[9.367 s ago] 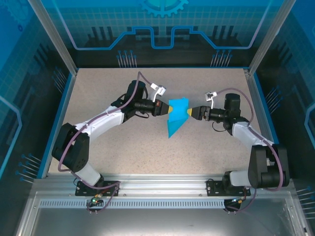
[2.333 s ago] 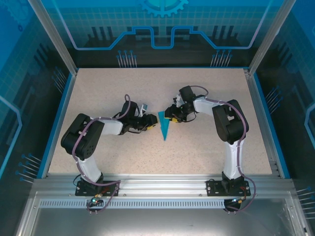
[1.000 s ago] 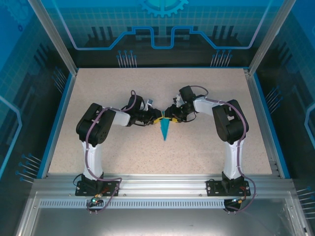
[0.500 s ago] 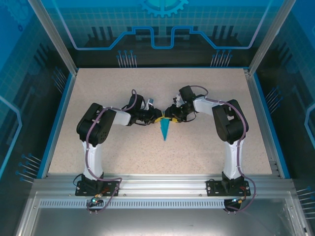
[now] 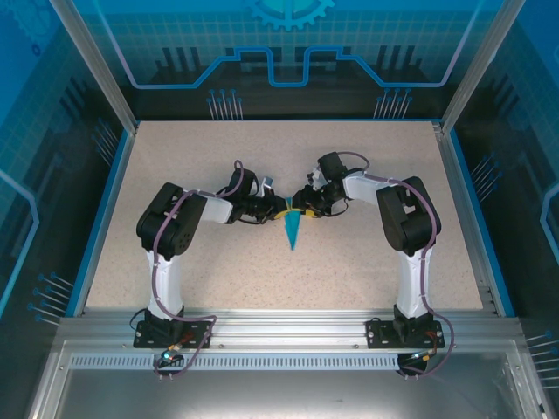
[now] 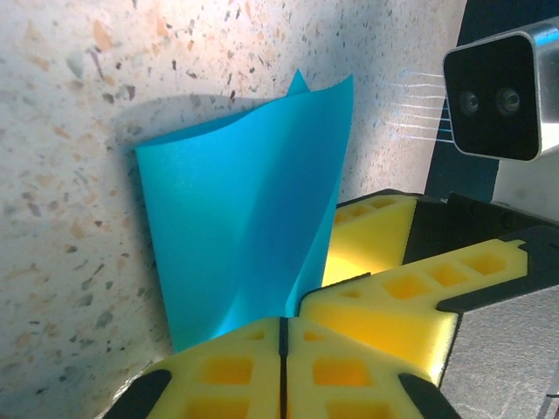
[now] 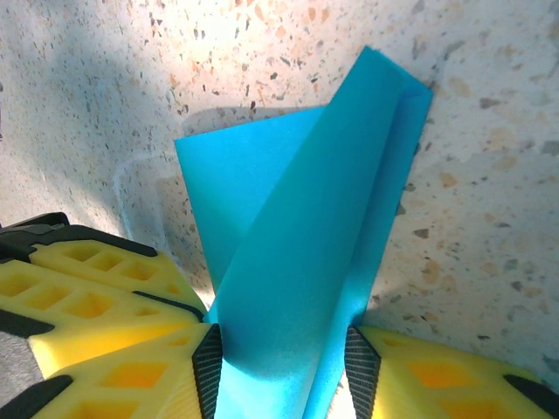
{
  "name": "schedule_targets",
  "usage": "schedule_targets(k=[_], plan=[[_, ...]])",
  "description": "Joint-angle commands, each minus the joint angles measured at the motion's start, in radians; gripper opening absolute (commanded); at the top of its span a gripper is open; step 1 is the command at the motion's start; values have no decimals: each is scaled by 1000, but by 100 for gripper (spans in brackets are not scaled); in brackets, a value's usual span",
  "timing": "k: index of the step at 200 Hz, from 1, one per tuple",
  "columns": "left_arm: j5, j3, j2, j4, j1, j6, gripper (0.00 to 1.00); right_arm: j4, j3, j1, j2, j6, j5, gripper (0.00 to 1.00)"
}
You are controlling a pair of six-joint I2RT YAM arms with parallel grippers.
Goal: Fold a paper plane with a square sheet of paper (fold left side to right side)
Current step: Fold the wing for the fifth time at the center of the table.
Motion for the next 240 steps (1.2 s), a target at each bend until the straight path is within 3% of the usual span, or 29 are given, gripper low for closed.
schedule_targets(k=[1,240], plan=[[2,7,0,-29,1,29,6,-24,-15,33,58,-18,19,46],[-17,-4,33,-95,39,99,2,-17,0,33,60,-35,-34,49]])
